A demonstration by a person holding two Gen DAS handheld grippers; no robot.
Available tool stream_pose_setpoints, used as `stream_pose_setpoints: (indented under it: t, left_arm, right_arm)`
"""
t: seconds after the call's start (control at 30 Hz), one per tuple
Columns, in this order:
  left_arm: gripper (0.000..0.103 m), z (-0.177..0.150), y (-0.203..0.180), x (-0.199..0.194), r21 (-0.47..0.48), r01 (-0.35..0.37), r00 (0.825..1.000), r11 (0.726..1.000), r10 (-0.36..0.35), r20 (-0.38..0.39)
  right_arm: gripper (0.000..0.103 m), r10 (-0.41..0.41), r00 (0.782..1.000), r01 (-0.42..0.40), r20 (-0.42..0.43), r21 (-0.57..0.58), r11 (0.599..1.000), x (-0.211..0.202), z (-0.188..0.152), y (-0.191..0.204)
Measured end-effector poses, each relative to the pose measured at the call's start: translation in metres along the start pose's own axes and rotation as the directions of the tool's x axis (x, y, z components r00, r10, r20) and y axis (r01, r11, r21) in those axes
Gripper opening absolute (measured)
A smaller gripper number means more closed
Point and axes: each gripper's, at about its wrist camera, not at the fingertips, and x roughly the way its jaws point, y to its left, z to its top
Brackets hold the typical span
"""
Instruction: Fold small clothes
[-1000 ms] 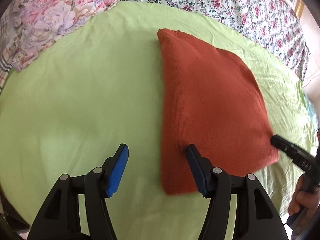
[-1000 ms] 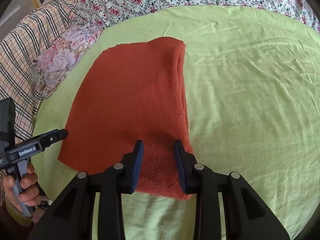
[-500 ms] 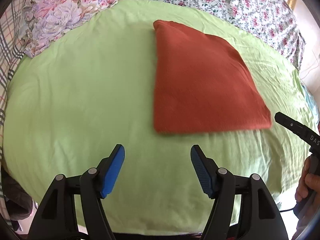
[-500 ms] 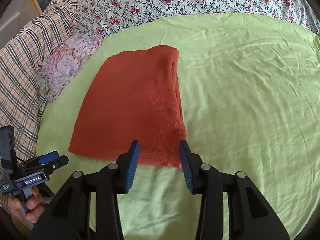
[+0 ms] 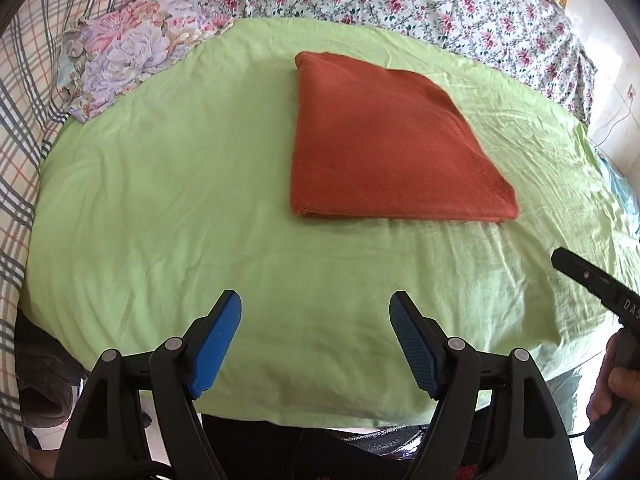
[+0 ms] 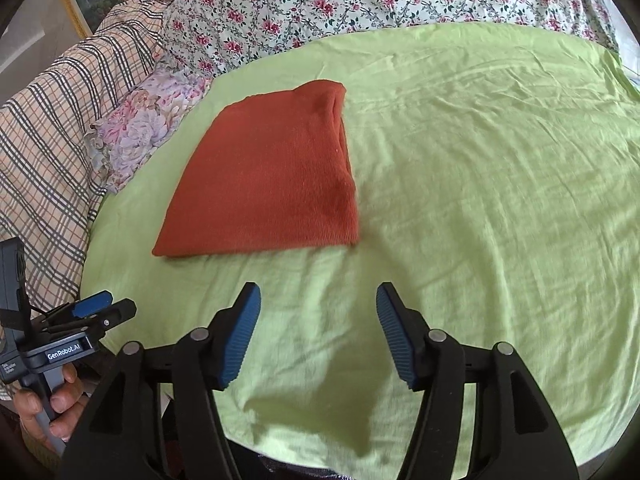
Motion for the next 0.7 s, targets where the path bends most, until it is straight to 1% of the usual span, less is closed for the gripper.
stream_pose_setpoints:
  t: [0.07, 0.17, 0.3, 0.47, 0.6, 0.7]
  left_arm:
    - [0.079, -0.003, -0.002, -0.008, -0.002, -0.003, 1.000, 1.000, 0.003, 0.018]
    - [0.081, -0.009, -0.002, -0.020, -0.008, -0.009, 0.999, 1.000, 0.009, 0.041]
    - [0.081, -0.016, -0.003, -0.028, -0.025, -0.010, 0.999, 1.000, 0.012, 0.046]
    - [0.081, -0.025, -0.009, -0.039, -0.007, -0.030, 0.998, 1.000, 0.030, 0.062]
    - [0.085, -0.030, -0.010, -0.043, 0.005, -0.041, 0.997, 0.999, 0.041, 0.070]
    - [0.085, -0.031, -0.010, -0.041, 0.016, -0.054, 0.997, 0.998, 0.053, 0.061]
  right_arm:
    - [0.068, -0.003, 1.000, 0.003, 0.010, -0.003, 1.000, -0.006, -0.005, 0.001]
    - [0.075, -0.003, 1.000, 0.003, 0.031, -0.002, 1.000, -0.016, -0.009, 0.000]
    - [0.079, 0.007, 0.999, -0.006, 0.045, -0.004, 1.000, -0.026, -0.012, 0.000]
    - [0.082, 0.017, 0.997, -0.017, 0.069, -0.012, 1.000, -0.034, -0.014, 0.001]
    - [0.084, 0.028, 0.998, -0.027, 0.062, -0.023, 0.999, -0.035, -0.016, 0.003]
    - [0.086, 0.029, 0.999, -0.026, 0.044, -0.048, 0.998, -0.033, -0.017, 0.004]
